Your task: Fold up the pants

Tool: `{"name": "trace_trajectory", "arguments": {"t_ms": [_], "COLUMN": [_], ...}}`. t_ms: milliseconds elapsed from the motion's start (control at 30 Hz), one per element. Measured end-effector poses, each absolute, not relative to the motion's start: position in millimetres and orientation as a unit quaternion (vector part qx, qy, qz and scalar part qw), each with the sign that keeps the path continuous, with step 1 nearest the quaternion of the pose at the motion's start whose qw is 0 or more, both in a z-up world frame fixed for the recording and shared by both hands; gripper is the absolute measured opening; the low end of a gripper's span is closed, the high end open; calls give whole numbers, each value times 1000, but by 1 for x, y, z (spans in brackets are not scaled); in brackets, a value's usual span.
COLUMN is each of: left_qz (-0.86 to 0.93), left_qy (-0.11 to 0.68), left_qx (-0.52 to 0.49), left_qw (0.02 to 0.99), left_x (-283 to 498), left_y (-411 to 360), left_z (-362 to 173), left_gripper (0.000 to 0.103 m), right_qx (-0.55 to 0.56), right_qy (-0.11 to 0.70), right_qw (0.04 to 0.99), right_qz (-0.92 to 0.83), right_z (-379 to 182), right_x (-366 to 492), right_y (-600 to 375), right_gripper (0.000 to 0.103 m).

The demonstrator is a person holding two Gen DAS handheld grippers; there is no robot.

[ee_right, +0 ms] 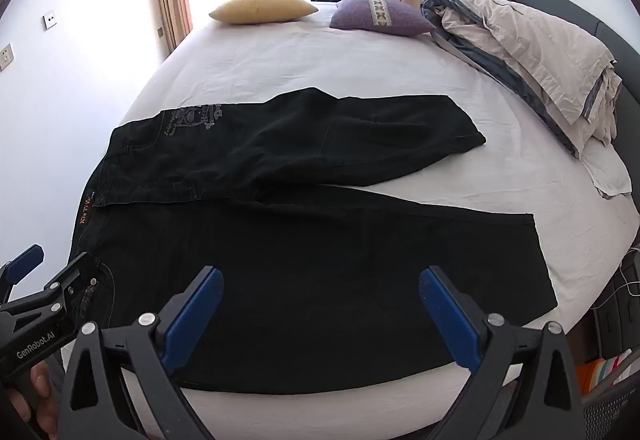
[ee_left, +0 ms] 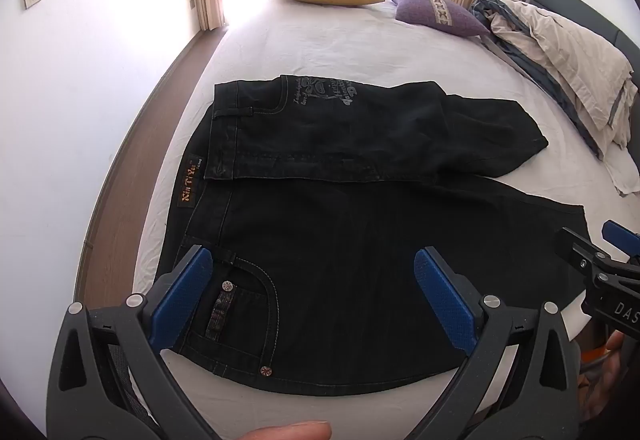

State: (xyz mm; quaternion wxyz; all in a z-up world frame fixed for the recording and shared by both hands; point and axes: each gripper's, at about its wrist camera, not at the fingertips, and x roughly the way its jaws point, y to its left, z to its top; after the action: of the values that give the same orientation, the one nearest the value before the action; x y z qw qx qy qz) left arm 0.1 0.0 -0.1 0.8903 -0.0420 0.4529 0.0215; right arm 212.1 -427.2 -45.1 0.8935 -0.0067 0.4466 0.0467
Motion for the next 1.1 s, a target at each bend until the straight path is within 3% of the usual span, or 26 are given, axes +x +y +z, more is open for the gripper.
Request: {"name": "trace_trajectory", "arguments": {"t_ms": [1100], "left_qz": [22], "left_qy": [457], "left_qx": [-43], "left_qw": [888], "left_x": [0], "left_y": [0], "left_z": [0], "left_gripper": [103], "right_qx": [-6], "right_qy": [451], "right_qw": [891], "right_qz": [49], "right_z": [-51], "right_x": [212], "right_y": [-425], "right_gripper": [101]}}
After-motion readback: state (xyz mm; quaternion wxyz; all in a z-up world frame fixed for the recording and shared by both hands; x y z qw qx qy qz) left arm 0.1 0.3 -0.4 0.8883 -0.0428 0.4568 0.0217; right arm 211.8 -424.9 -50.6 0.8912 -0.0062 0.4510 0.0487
